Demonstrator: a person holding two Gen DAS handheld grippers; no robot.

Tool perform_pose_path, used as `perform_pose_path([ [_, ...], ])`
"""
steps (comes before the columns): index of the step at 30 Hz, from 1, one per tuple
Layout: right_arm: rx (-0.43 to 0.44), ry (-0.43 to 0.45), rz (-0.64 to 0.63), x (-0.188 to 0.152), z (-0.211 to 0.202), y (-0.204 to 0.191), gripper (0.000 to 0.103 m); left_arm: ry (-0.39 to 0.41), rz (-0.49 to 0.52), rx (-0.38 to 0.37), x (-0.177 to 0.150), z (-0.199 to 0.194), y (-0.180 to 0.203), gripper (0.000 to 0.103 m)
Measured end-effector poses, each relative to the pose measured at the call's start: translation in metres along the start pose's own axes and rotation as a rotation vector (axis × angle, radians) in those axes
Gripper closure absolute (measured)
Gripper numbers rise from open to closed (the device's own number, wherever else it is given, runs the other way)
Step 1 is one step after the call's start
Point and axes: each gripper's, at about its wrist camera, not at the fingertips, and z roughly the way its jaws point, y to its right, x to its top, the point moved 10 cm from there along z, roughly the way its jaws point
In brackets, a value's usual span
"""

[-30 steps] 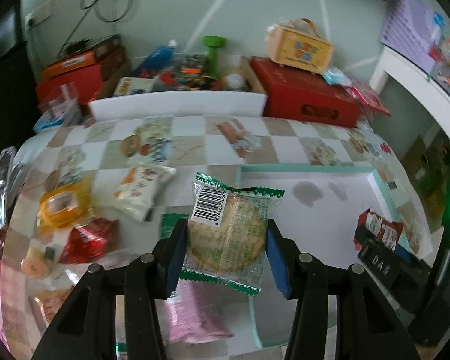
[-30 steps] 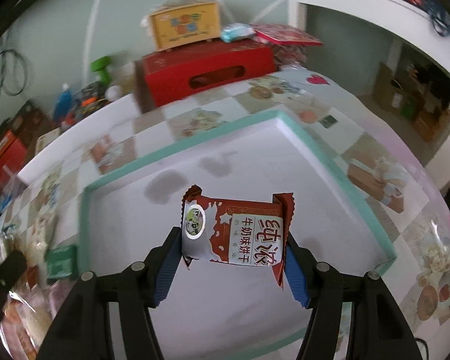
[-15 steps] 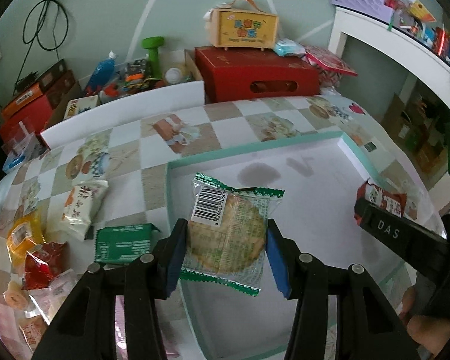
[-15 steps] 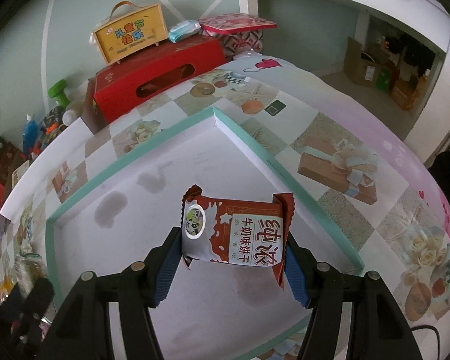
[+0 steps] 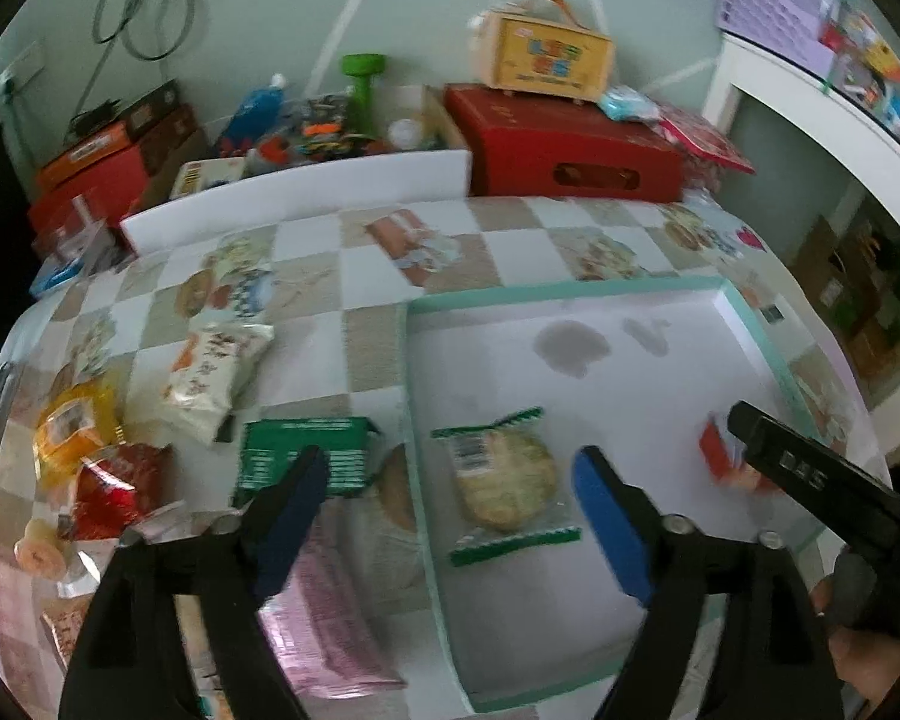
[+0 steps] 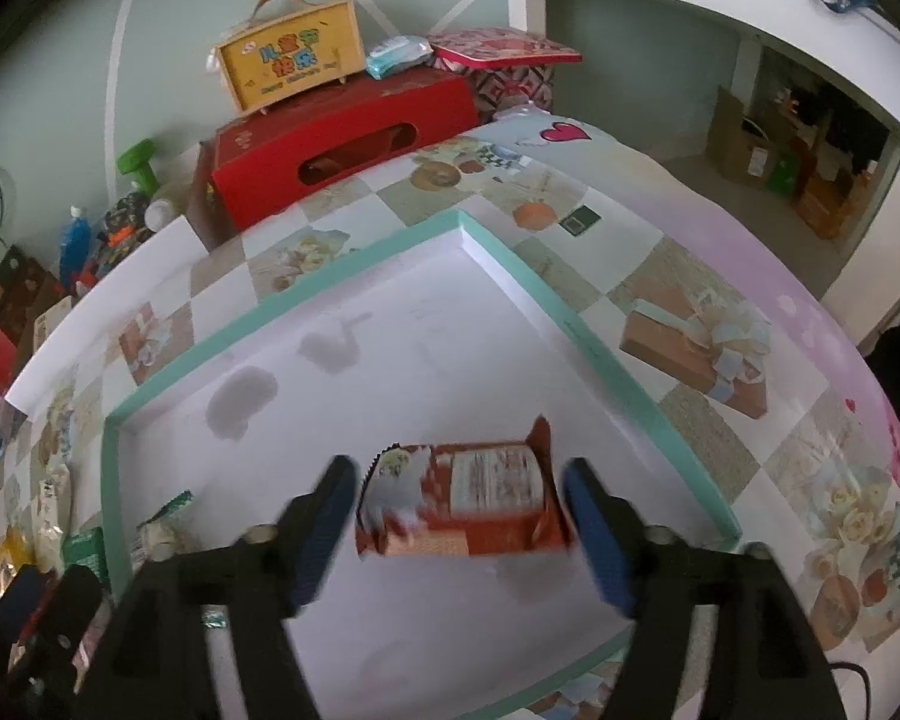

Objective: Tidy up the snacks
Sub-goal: 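Carry both packs over the teal tray and open both tools to drop them, then grasp the yellow bread pack with the left tool while the right tool grasps the pink wafer pack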

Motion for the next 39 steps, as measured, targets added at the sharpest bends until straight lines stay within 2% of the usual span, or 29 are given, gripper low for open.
perform_pose_path([
  [1,0.007,0.008,0.000,0.001,-0.001,-0.001,0.004,0.005,-0.014,0.012,0.001,0.000,-0.005,0.009],
  [6,0.012,0.015,-0.019,0.001,-0.002,-0.006,0.000,0.003,-0.095,0.065,-0.002,0.002,-0.034,0.007],
  [11,0.030,0.007,-0.037,0.000,0.000,-0.011,0.000,-0.001,-0.140,0.077,-0.006,0.003,-0.051,0.004],
  [15,0.089,0.017,-0.036,0.000,-0.003,-0.020,0.000,0.012,-0.163,0.097,-0.007,0.000,-0.064,0.004],
  [21,0.160,0.101,-0.046,0.007,-0.018,-0.033,0.000,0.047,-0.183,0.142,-0.010,-0.011,-0.087,0.004],
  [30,0.268,0.074,-0.060,-0.006,-0.029,-0.051,0.000,0.061,-0.265,0.187,-0.022,-0.034,-0.138,0.004],
  [39,0.385,0.073,-0.226,-0.039,-0.056,-0.111,0.000,0.073,-0.395,0.259,-0.050,-0.064,-0.206,0.004],
])
